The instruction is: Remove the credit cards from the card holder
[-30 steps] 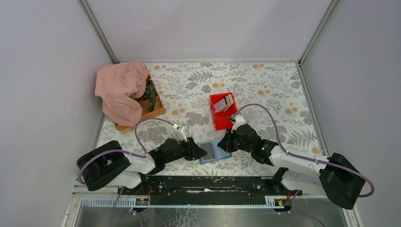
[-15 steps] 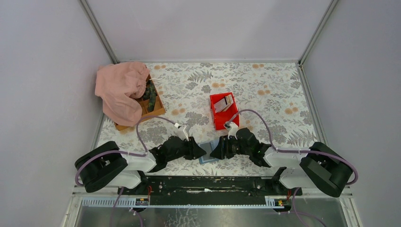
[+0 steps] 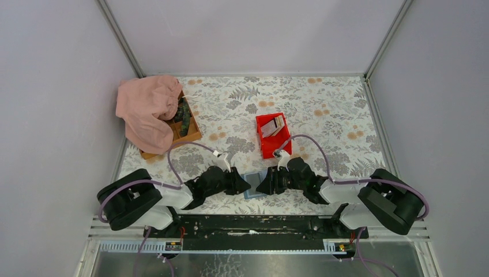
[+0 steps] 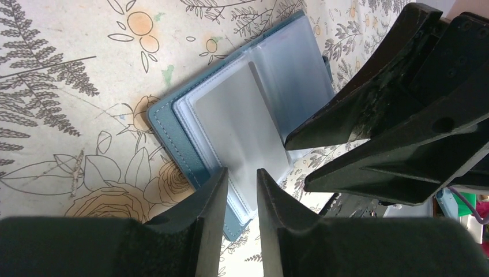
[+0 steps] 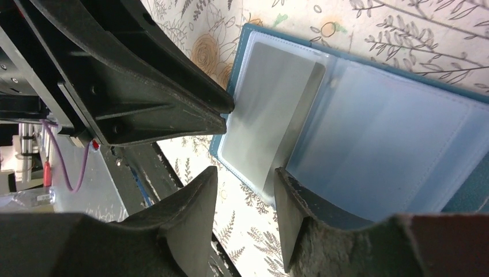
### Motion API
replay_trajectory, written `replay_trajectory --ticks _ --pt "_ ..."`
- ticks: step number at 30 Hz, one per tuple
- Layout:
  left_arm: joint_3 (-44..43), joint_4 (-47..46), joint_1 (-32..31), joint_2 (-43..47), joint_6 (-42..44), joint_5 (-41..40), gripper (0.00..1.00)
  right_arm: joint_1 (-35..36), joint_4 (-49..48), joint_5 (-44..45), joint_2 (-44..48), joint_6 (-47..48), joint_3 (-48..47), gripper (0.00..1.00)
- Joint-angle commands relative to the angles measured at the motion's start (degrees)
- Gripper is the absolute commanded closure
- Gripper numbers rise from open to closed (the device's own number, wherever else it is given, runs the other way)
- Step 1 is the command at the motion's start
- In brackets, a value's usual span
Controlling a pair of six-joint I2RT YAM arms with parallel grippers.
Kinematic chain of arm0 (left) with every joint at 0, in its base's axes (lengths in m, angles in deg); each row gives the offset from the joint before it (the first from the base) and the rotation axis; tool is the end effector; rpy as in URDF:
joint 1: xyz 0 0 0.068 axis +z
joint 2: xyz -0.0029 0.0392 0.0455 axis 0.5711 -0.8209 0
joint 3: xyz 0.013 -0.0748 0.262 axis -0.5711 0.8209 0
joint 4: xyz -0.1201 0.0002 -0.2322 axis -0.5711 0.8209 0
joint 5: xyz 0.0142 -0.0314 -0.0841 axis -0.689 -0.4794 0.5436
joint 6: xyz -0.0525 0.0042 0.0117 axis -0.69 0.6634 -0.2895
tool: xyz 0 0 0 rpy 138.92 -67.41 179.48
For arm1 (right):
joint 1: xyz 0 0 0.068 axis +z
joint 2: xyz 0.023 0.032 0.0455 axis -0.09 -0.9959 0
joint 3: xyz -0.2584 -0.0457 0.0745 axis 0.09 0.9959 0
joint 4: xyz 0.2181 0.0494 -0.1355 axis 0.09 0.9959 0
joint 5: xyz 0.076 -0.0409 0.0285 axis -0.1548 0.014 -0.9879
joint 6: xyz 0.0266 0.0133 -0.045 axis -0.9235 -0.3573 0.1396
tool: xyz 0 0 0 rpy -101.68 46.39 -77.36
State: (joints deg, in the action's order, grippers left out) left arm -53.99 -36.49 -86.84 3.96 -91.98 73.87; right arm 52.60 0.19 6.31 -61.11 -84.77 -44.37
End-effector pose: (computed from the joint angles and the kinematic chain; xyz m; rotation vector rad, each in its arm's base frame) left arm 0.1276 -0.1677 0.1137 0.0508 2.2897 -1.1228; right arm 0.1428 0.1734 0.1332 -0.4295 2.2029 1.2321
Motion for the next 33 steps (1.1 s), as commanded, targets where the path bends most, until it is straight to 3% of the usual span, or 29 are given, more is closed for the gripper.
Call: replay_trajectory --ticks 1,10,20,33 --pt "0.8 0.4 0.4 -2.7 0.3 -0.8 0.67 -0.3 1.7 4.2 2.5 1.9 -0.4 0.51" --pt "1.0 -0.9 0.4 -3.9 0.0 -0.5 0.67 -0.4 5.1 6.7 3.9 3.1 -1.1 0.49" --pt "1.0 -1.3 0.4 -4.3 -0.2 -0.1 0.67 -0.4 -9.7 -0.1 -4.0 -1.1 1.2 0.49" --pt "1.1 -3.3 0.4 -6.0 -0.6 0.6 0.67 -0.4 -12.9 -2.4 2.0 -2.6 2.9 0.50"
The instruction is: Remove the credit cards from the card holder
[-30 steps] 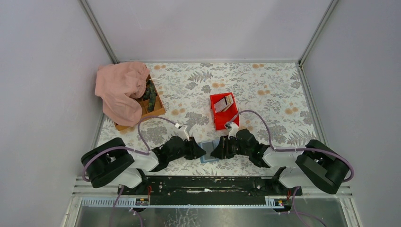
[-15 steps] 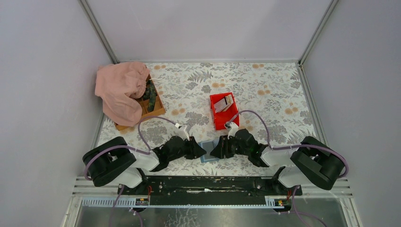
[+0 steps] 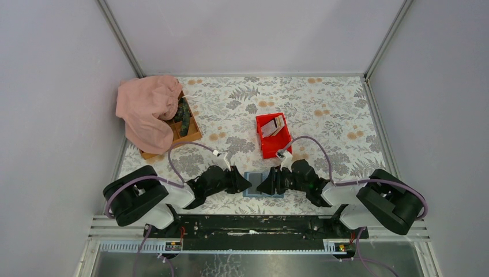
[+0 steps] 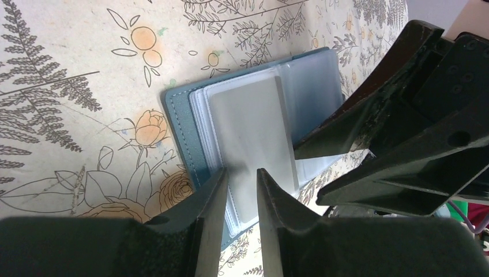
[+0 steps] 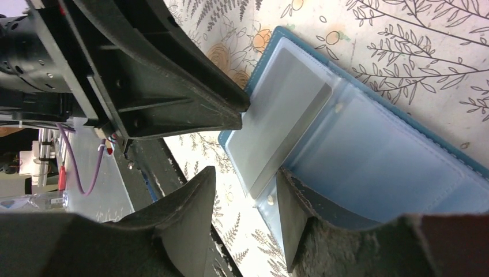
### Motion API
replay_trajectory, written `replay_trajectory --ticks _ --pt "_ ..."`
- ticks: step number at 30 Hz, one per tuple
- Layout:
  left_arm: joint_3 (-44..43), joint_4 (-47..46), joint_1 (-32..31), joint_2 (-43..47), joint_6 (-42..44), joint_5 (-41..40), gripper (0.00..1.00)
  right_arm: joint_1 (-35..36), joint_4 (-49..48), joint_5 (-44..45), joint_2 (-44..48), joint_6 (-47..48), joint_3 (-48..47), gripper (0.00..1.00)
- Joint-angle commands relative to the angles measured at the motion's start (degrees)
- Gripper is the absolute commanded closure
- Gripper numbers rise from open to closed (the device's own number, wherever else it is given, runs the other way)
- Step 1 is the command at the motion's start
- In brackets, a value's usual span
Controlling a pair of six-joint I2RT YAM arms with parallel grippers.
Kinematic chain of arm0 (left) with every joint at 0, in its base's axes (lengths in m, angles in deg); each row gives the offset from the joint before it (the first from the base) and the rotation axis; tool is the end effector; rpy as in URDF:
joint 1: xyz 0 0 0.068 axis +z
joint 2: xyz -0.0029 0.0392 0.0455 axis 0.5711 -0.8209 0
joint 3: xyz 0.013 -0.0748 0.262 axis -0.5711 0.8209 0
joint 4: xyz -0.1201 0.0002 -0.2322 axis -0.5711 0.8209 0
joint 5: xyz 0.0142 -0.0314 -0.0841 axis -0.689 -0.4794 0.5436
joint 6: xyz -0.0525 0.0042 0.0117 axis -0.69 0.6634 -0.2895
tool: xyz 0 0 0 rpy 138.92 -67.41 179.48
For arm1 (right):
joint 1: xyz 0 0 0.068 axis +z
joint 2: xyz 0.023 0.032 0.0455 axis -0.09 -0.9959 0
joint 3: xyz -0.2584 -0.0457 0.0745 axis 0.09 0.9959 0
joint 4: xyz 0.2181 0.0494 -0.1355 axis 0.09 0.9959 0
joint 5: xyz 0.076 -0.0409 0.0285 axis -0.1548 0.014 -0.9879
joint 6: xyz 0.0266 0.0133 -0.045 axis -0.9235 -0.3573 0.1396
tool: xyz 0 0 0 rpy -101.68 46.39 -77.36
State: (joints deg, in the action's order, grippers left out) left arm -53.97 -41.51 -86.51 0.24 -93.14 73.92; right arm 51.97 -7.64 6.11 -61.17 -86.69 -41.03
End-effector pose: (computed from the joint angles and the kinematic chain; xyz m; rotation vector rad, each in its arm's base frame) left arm 0.1312 -0.1704 0.1095 0.0227 2.2718 -1.1474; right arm 0.1391 0.1661 0.1315 -0.3904 2.1338 1.2819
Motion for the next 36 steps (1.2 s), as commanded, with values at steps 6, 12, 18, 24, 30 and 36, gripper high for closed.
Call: replay_trajectory --ticks 6,12,18,24,30,36 --pt "1.1 1.0 0.1 -3.0 0.5 1.0 0.67 0.3 -6.8 -2.4 -0.2 -1.2 -0.6 0.51" --pt "0.9 1.1 0.1 -3.2 0.6 1.2 0.67 0.2 -10.2 -2.7 -3.8 -2.3 -1.2 0.53" --pt "0.9 1.3 0.1 -2.0 0.6 1.4 0.67 0.1 -4.6 0.6 -0.2 -0.9 -1.3 0.55" --pt "0.4 1.8 0.1 -1.3 1.0 1.5 0.67 -0.1 3.8 4.2 7.3 1.0 -1.3 0.73" --pt "0.2 1.6 0.1 -0.9 0.9 1.8 0.67 -0.2 10.0 6.9 11.9 2.3 -1.5 0.90" --pt "-1.8 5.3 0.1 3.0 2.1 2.5 0.49 -0.3 17.8 10.6 15.0 2.8 -1.8 0.86"
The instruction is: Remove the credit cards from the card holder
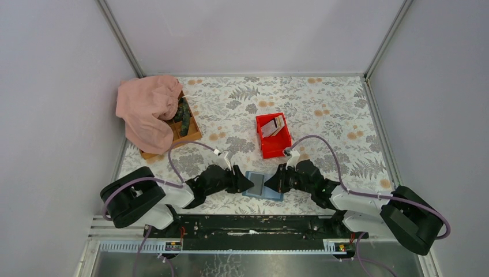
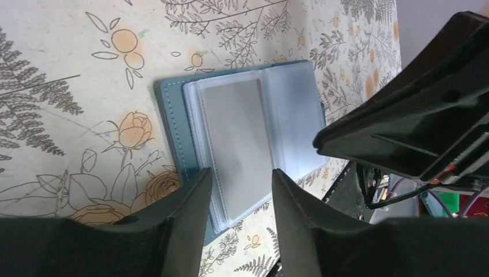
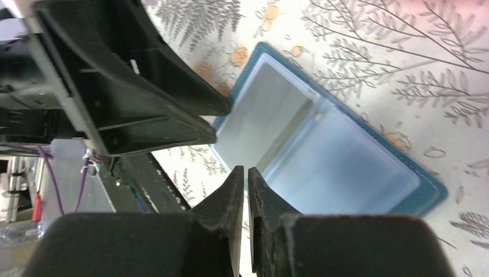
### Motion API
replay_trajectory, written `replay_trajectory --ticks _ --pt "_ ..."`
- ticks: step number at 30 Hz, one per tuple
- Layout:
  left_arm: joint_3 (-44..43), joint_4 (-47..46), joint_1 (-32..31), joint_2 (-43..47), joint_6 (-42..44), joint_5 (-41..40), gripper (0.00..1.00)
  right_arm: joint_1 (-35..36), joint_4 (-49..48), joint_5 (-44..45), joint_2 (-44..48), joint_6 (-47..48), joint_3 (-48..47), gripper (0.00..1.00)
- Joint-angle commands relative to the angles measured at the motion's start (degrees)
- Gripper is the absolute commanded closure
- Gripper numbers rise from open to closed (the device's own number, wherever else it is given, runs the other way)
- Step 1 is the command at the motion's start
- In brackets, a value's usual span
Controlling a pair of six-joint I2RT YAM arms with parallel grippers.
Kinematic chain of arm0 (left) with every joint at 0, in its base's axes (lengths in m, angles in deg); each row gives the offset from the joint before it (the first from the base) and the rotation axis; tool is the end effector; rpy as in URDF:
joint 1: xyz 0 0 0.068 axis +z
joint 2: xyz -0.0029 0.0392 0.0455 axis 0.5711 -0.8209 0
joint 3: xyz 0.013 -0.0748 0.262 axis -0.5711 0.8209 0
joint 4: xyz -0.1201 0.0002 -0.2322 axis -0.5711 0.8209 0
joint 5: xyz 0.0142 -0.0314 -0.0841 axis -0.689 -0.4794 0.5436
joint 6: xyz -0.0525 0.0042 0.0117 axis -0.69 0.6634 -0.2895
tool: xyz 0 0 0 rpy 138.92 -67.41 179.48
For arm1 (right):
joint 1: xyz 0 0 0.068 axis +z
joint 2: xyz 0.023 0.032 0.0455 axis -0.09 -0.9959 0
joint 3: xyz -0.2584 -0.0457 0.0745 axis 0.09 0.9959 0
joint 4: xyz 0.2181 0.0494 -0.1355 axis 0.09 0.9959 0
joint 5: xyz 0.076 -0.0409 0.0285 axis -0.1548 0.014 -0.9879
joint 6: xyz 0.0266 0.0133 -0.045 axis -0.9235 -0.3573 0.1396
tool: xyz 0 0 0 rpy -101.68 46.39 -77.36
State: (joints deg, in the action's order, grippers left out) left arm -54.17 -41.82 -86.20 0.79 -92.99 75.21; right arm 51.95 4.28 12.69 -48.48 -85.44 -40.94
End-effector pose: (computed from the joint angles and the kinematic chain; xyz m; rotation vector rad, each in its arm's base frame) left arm 0.1322 -0.1710 0.1128 0.0363 2.2592 -1.1761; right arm 0.1327 0.1534 0.1517 -0.3239 2.0988 1.1721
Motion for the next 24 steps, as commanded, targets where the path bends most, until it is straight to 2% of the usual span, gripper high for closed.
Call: replay_trajectory --ticks 1,3,7,13,24 --pt "-2.1 6.5 -0.2 3.5 2.4 1.4 0.46 -0.2 7.4 4.8 2.4 1.6 -2.1 0.86" --pt "-3.5 9.0 -0.2 5.5 3.3 1.6 0.39 -0.2 9.6 5.5 2.1 1.5 -2.3 0.90" --pt "-6.2 13.2 -0.2 6.5 5.1 1.8 0.37 -0.2 8.4 5.2 0.3 0.5 -1.3 1.00" --pt "-7.7 13.9 -0.2 2.9 5.6 2.7 0.38 -0.2 7.8 5.1 -2.3 -0.1 -1.0 1.00" --pt "-7.8 12.7 -0.2 -0.7 5.4 3.4 0.38 -0.2 8.7 5.9 -0.8 0.0 0.0 1.00"
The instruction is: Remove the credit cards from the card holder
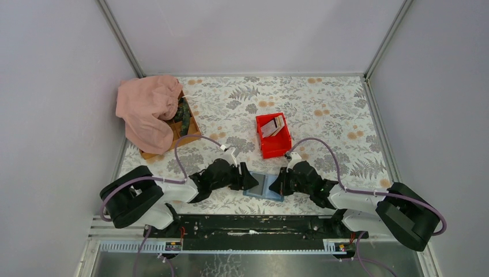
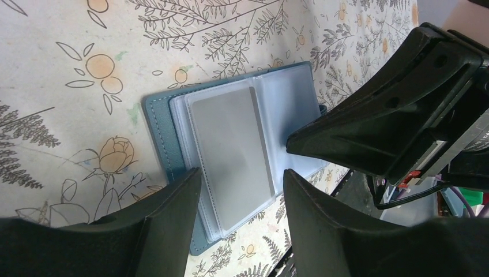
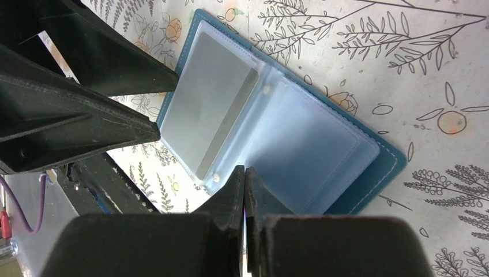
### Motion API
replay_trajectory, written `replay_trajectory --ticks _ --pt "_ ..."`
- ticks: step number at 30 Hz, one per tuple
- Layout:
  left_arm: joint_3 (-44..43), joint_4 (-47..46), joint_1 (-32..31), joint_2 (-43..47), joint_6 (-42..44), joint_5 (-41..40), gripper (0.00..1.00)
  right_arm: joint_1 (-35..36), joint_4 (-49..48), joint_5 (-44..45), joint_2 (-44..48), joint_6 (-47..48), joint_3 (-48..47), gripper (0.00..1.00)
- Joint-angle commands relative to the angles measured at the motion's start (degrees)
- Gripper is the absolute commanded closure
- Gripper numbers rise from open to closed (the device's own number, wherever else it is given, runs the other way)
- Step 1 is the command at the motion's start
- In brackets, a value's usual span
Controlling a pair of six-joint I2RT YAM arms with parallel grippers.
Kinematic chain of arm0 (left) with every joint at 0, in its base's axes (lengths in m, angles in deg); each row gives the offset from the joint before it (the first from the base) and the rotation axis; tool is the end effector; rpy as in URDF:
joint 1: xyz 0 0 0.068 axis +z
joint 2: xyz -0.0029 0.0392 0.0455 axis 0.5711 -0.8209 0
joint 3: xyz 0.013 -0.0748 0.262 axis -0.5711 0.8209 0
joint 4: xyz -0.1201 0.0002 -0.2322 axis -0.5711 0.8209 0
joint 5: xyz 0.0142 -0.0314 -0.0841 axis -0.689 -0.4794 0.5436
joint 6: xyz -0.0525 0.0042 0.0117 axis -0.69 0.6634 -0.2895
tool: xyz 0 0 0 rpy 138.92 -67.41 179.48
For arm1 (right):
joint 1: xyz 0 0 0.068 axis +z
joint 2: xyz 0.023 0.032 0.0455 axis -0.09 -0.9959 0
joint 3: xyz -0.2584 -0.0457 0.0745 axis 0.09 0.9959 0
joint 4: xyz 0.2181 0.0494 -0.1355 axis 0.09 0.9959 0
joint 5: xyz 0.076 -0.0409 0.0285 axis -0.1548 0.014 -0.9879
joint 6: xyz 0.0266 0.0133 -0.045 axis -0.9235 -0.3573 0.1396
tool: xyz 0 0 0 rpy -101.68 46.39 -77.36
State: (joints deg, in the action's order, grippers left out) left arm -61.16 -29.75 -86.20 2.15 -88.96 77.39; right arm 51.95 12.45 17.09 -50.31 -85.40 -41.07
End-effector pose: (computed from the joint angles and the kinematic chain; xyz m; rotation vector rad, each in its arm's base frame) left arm 0.1436 -0.1875 0.1273 0.1397 2.3167 -1.1286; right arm 0.1313 0.1480 0.1324 -0.2673 2.2658 1.0110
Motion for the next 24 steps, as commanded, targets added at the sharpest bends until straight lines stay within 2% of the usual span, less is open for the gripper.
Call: replay_trajectory --ticks 1,9,24 --pt "-0.9 -0.2 -0.2 -2.6 1.0 2.1 0.38 -0.2 0.5 1.4 1.1 -0.1 0.3 1.00" --pt "-1.1 -7.1 -0.4 -5.4 -1.8 6.3 0.39 -0.2 -0.4 1.5 0.1 -0.4 1.1 1.00" --pt "-2.8 -7.0 -0.4 -4.7 -2.2 7.6 0.40 -0.2 -3.7 0.7 -3.9 -0.6 1.4 1.00"
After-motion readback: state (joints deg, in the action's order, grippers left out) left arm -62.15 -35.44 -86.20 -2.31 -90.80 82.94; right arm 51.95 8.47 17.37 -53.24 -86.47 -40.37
